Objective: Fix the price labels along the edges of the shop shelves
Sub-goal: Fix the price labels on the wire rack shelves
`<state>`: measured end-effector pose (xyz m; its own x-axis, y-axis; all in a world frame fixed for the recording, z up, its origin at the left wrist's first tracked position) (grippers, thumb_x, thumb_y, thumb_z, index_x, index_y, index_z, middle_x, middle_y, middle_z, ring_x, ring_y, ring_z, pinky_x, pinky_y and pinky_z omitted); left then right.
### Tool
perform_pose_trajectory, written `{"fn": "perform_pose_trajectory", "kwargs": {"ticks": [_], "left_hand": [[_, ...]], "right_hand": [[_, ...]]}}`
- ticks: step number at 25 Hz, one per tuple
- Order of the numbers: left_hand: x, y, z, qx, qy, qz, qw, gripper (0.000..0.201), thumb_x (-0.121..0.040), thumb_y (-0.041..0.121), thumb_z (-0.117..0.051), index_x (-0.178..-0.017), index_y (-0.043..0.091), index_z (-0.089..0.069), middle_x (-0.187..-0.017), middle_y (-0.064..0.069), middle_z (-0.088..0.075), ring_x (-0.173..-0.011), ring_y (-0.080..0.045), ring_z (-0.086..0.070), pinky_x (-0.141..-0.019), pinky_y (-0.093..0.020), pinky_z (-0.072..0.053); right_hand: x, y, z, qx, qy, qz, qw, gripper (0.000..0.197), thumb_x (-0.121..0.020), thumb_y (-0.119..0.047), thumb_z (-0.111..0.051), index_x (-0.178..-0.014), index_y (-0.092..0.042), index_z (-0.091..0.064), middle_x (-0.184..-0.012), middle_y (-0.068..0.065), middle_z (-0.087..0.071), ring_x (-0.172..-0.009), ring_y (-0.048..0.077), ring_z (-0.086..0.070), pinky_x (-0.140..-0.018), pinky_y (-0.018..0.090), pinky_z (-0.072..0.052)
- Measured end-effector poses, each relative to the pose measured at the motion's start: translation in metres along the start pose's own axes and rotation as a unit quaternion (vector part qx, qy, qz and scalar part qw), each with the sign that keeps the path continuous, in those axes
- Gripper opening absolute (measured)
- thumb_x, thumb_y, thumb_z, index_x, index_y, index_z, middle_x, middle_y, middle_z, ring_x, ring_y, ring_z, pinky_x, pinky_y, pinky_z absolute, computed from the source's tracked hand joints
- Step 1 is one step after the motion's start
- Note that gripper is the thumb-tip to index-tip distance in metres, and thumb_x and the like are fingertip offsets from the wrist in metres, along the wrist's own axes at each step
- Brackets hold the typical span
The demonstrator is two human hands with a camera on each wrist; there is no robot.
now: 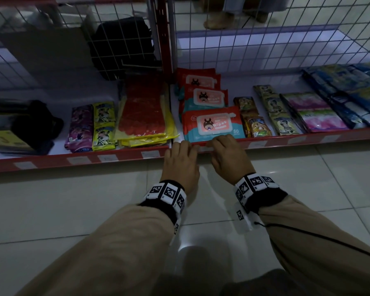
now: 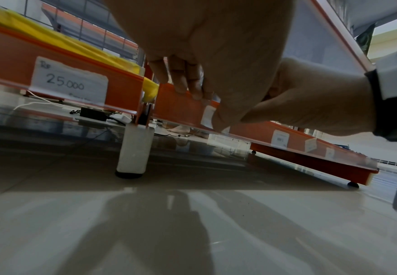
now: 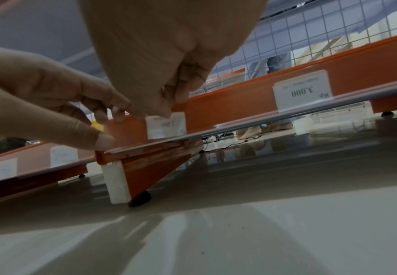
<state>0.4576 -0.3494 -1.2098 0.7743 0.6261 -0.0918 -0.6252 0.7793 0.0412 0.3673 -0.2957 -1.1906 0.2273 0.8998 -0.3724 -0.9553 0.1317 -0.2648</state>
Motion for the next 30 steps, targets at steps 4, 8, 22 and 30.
{"fn": "perform_pose_trajectory", "kwargs": {"ticks": [4, 8, 22, 30], "left_hand": [[0.001, -0.001, 0.0, -0.007, 0.001, -0.007, 1.0, 0.045, -0.087, 0.03, -0.05, -0.13, 0.023, -0.044, -0.122, -0.004, -0.042, -0.113, -0.026, -0.036, -0.089, -0.036, -0.029], [0.002, 0.001, 0.001, 0.006, 0.012, -0.018, 1.0, 0.042, -0.086, 0.025, -0.05, -0.127, 0.018, -0.048, -0.119, -0.005, -0.046, -0.109, -0.025, -0.04, -0.089, -0.034, -0.029], [-0.014, -0.014, 0.01, 0.171, 0.035, 0.026, 0.984, 0.032, -0.098, 0.035, -0.043, -0.116, 0.012, -0.054, -0.113, -0.01, -0.055, -0.106, -0.027, -0.045, -0.088, -0.035, -0.034], [-0.017, -0.009, 0.006, 0.085, 0.014, -0.006, 0.996, 0.027, -0.097, 0.031, -0.043, -0.114, 0.013, -0.056, -0.114, -0.007, -0.051, -0.106, -0.025, -0.043, -0.087, -0.034, -0.034]], "right_hand": [[-0.003, -0.003, -0.007, 0.046, -0.022, 0.014, 0.999, 0.029, -0.075, -0.008, -0.064, -0.104, -0.004, -0.064, -0.098, 0.015, -0.064, -0.093, 0.033, -0.054, -0.08, 0.041, -0.049], [-0.01, -0.001, -0.016, 0.076, -0.071, 0.004, 0.995, 0.022, -0.084, -0.015, -0.059, -0.102, -0.004, -0.063, -0.103, 0.017, -0.058, -0.096, 0.033, -0.049, -0.08, 0.041, -0.045], [-0.001, 0.032, -0.015, -0.534, 0.051, -0.292, 0.792, 0.019, -0.079, 0.006, -0.068, -0.093, -0.005, -0.06, -0.077, 0.006, -0.065, -0.07, 0.009, -0.065, -0.07, 0.019, -0.052], [-0.017, 0.014, 0.015, -0.16, -0.024, -0.084, 0.983, 0.025, -0.086, -0.006, -0.062, -0.11, -0.013, -0.068, -0.097, 0.01, -0.069, -0.091, 0.025, -0.063, -0.084, 0.038, -0.051]]}}
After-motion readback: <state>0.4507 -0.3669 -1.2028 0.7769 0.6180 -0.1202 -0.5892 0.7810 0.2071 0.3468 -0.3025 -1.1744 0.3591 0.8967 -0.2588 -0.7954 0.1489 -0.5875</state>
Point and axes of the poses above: each hand's wrist, its own x-axis away from the middle knuckle, its own z-axis out of the back of the hand, y = z × x, the point moved 9 cm from there along -x, towards the middle knuckle
